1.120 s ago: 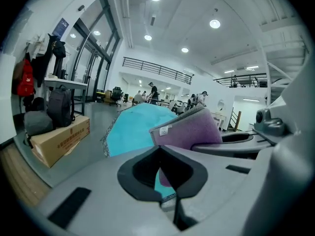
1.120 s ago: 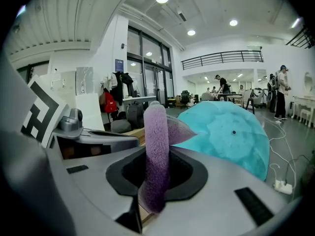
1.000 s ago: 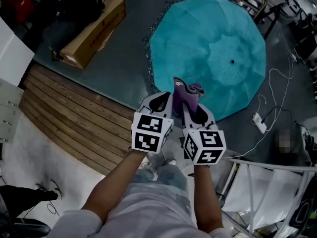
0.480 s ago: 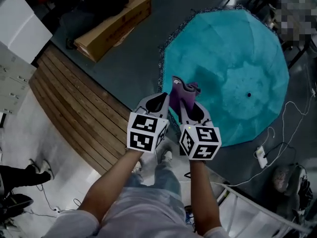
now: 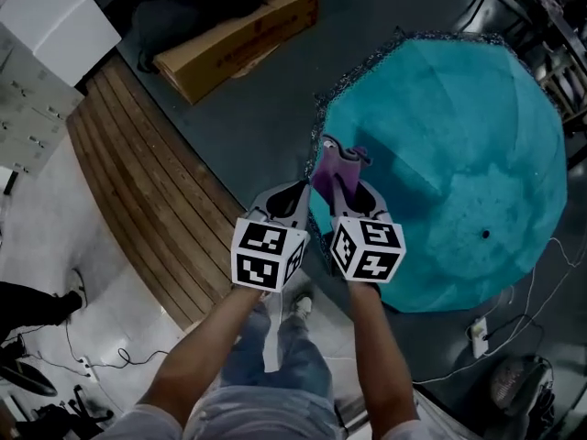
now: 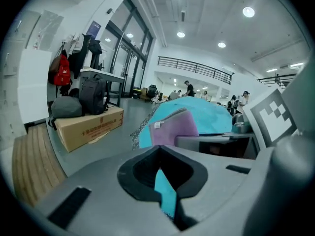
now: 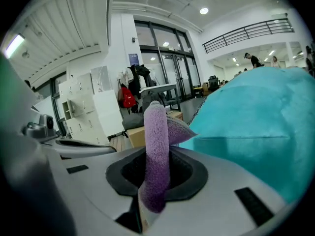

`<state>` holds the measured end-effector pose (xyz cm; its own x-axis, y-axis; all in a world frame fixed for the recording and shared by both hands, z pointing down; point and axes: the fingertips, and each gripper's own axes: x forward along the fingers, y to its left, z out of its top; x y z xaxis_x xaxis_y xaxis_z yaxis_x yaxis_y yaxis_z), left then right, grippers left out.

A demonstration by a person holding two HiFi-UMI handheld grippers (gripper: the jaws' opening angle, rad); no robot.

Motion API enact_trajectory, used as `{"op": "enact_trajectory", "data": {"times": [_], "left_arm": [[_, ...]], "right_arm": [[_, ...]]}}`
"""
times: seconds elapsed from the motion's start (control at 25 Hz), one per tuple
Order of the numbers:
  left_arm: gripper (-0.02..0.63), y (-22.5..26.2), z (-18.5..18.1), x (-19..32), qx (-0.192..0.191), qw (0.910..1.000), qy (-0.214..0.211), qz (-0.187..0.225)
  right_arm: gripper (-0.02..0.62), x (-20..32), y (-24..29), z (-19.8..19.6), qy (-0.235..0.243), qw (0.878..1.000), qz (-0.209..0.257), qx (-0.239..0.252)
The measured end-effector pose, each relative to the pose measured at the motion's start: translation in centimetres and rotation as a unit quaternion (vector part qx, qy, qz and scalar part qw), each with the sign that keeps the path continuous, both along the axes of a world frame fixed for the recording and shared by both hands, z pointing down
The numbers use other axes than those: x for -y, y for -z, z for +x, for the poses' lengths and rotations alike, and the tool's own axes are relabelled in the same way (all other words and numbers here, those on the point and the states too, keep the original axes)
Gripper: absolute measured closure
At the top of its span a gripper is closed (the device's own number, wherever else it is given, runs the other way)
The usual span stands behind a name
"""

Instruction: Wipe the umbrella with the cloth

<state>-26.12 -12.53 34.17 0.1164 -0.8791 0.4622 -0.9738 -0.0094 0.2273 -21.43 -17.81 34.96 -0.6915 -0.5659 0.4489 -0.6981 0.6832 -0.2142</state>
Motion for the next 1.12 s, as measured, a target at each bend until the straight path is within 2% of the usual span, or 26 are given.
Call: {"op": "enact_trajectory", "data": {"times": [0.16,0.52,0.76,1.12], "left_arm": [[0.600,-3.6,-2.6,2.3,-0.014,0.9999,-0.001,-0.003],[0.600,-9.3,-8.4,7.2,-0.034,0.9986,-0.038,-0.011],[0.600,-10.9,-10.0,9.1,-0.044,0.9971,-0.061,-0.009],[0.600,-12.2,-9.3,10.3,-0.054,0.9944,-0.090,-0.016]], "right_arm": [[0.518,2.6,-3.6,-3.7,0.000,1.000,-0.004,-0.012],[0.518,7.9,-9.8,-10.2,-0.044,0.998,-0.010,-0.041],[0.518,12.0,-12.3,-10.9,-0.095,0.995,-0.013,-0.038],[0.518,13.3,-13.6,-9.5,-0.121,0.991,-0.022,-0.048]]}}
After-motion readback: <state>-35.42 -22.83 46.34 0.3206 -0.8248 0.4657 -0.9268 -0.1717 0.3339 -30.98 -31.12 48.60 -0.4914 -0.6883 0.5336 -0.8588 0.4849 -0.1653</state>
